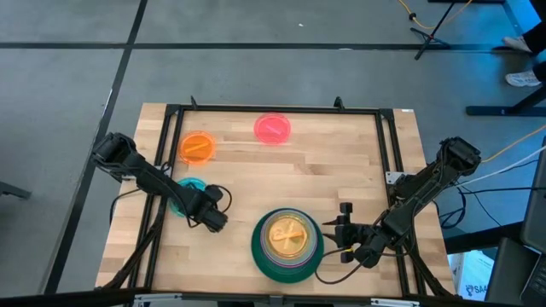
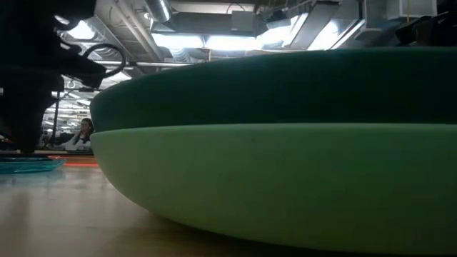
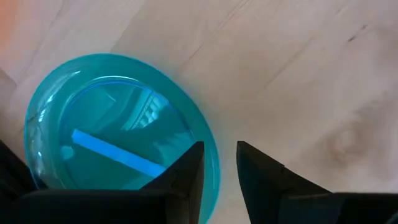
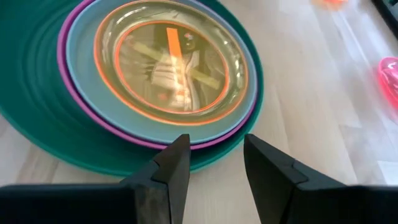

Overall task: Stack plastic plates
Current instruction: Stack the blue transparent plate on top of the bottom orange transparent plate

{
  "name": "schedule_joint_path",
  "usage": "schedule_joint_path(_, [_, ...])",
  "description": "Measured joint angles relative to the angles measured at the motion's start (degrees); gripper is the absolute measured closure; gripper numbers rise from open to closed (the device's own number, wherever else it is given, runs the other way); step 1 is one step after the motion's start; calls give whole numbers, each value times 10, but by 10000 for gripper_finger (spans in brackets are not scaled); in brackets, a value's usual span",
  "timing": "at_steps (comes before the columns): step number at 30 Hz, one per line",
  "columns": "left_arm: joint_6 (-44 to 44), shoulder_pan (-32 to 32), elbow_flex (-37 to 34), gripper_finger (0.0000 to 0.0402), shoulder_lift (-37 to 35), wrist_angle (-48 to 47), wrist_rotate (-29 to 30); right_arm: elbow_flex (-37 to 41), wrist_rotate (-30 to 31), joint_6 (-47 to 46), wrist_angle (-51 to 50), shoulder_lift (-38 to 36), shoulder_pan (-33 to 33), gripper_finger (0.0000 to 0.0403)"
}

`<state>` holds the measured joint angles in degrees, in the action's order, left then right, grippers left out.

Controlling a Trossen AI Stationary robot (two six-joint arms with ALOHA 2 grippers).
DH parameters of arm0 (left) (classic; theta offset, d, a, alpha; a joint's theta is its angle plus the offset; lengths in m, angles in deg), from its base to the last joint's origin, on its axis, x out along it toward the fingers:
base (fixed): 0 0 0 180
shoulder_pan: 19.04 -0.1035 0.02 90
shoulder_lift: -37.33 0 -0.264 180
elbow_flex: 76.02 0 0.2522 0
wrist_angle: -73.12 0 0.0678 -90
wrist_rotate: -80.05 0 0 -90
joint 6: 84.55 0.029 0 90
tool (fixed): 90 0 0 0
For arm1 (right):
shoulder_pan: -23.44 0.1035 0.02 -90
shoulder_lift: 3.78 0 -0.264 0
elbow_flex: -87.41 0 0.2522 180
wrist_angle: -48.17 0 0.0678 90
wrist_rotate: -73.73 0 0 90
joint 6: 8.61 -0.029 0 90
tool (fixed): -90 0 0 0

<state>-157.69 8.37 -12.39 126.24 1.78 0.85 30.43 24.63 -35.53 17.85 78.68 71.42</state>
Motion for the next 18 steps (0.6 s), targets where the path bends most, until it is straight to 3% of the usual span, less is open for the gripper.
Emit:
schedule_joint_path(10, [17,-4,-45,314,0,71,-5,0,2,-3,0,0,0,260])
schedule_joint_path(18, [14,-5,-72,314,0,73,0,0,3,-5,0,0,0,260])
